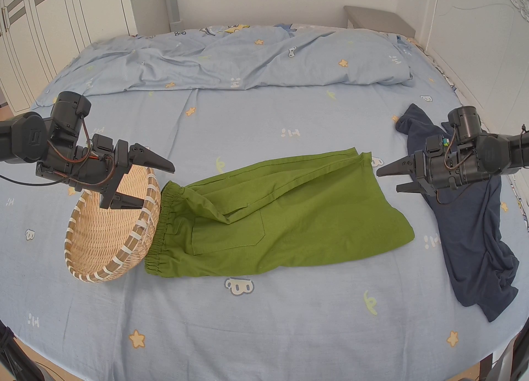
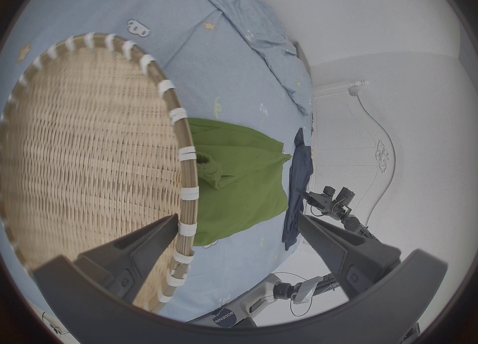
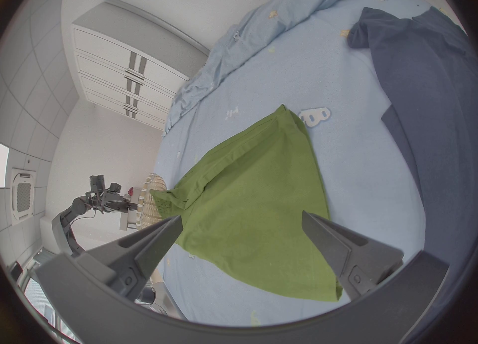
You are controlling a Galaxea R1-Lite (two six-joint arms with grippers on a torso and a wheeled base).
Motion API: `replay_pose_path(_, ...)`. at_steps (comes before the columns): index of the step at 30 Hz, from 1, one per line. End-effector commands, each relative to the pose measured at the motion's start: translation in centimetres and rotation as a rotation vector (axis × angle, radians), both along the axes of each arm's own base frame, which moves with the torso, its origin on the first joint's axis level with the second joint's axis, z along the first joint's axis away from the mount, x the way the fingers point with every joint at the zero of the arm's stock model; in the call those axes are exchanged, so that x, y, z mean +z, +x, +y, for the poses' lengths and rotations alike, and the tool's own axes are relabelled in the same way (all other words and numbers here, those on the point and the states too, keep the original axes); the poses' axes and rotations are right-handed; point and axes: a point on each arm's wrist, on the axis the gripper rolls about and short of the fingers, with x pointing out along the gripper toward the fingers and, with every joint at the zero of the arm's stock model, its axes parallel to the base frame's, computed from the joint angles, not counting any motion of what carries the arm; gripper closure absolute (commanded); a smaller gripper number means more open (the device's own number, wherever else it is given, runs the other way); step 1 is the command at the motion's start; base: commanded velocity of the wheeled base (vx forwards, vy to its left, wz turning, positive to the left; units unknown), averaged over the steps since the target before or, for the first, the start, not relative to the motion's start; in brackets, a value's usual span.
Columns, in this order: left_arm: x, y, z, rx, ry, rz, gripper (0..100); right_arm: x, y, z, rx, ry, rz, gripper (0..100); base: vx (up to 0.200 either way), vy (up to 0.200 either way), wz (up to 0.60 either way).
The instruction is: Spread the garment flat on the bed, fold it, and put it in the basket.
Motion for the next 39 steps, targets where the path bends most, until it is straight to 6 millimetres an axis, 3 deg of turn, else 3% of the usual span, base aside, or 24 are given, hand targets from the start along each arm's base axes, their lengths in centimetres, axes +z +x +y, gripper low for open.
replay_pose_path(1, -0.2, -0.1, -1.7, -0.041, -0.004, -0.006, 0, 0.8, -3.4, -0.4, 0.005, 0.058, -0.048, 0, 0.000, 0.000, 0.00)
replay_pose_path(6, -1.2, 0.2, 0.2, 0.068, 0.074, 0.014, 0, 1.0, -3.4, -0.4, 0.008, 0.066, -0.076, 0, 0.000, 0.000, 0.00)
replay_pose_path(14, -5.8, 2.5, 0.6, 0.101, 0.122, 0.137, 0, 1.5, -3.9, -0.7, 0.001, 0.068, -0.088, 0, 0.000, 0.000, 0.00)
replay_pose_path(17, -6.3, 3.0, 1.8, 0.167, 0.166, 0.130, 0, 1.6, -4.0, -0.9, -0.005, 0.068, -0.093, 0, 0.000, 0.000, 0.00)
replay_pose_path(19, -7.3, 4.0, 3.7, 0.244, 0.222, 0.106, 0, 1.7, -4.0, -1.1, -0.007, 0.069, -0.096, 0, 0.000, 0.000, 0.00)
replay_pose_path(27, -5.7, 3.6, 10.4, 0.417, 0.220, 0.035, 0, 1.6, -4.0, -1.0, -0.005, 0.069, -0.095, 0, 0.000, 0.000, 0.00)
replay_pose_path(33, -5.0, 3.3, 12.8, 0.472, 0.231, 0.007, 0, 1.6, -4.1, -0.9, -0.002, 0.070, -0.093, 0, 0.000, 0.000, 0.00)
replay_pose_path(39, -4.3, 3.3, 13.8, 0.500, 0.231, -0.021, 0, 1.7, -4.2, -0.9, 0.001, 0.070, -0.094, 0, 0.000, 0.000, 0.00)
